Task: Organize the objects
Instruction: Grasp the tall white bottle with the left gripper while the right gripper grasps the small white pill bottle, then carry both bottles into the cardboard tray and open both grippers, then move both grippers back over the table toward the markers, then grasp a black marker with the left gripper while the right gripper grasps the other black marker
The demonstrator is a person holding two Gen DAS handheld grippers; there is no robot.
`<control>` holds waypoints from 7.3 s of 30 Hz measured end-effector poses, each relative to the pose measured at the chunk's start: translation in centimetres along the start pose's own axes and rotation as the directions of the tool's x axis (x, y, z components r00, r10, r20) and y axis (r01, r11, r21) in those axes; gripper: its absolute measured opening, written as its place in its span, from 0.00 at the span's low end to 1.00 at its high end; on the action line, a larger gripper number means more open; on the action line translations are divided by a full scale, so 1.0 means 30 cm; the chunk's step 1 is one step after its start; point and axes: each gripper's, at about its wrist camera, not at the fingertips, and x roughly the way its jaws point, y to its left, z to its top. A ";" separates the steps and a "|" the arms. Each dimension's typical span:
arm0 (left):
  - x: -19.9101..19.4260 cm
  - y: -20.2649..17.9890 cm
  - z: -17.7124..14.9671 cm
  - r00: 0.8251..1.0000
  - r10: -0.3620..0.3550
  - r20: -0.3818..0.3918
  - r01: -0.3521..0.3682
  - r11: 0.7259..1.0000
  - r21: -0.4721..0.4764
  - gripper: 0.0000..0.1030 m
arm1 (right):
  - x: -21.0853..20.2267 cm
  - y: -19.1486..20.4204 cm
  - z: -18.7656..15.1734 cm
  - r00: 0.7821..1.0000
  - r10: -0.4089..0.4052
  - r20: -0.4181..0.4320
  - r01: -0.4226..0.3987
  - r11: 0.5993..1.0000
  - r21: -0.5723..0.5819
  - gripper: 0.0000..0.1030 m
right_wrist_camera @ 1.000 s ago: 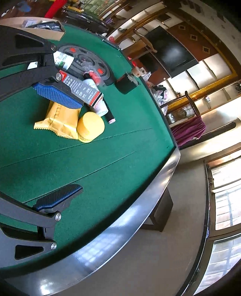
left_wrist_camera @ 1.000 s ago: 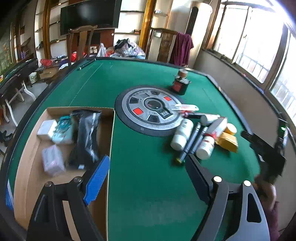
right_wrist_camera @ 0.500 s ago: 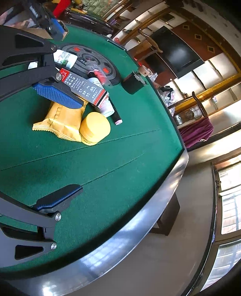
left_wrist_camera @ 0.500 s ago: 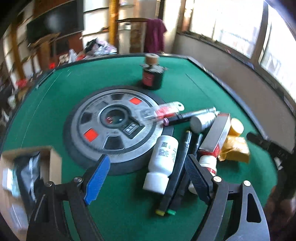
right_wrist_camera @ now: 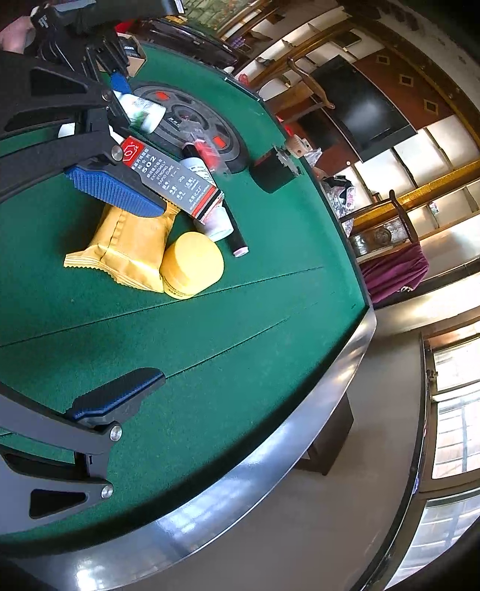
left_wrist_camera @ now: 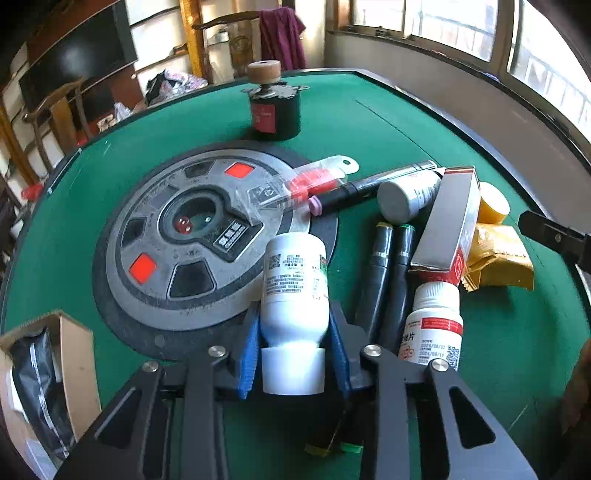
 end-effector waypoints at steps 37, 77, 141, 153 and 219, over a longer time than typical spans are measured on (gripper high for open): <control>-0.614 0.374 -0.567 0.944 -0.119 0.307 0.243 0.881 -0.406 0.32 | 0.095 0.329 -0.118 0.941 0.140 -0.308 -0.139 0.990 0.026 0.81; -0.760 0.665 -0.750 0.961 0.151 0.231 -0.009 0.854 -0.520 0.32 | -0.096 0.502 -0.230 0.802 0.503 -0.321 -0.506 0.859 0.078 0.37; -0.676 0.754 -0.618 0.974 0.155 0.168 -0.047 0.857 -0.514 0.85 | -0.229 0.968 -0.427 0.899 0.375 -0.226 -0.438 0.794 -0.423 0.81; -0.732 0.500 -0.508 0.965 -0.075 0.253 0.184 0.878 -0.441 0.86 | -0.467 0.657 -0.243 0.915 0.130 0.382 0.065 0.887 -0.457 1.00; 0.007 -0.037 0.003 0.998 0.042 0.043 -0.048 0.988 0.145 0.52 | -0.121 0.025 -0.029 0.990 0.008 0.140 -0.001 0.999 -0.054 1.00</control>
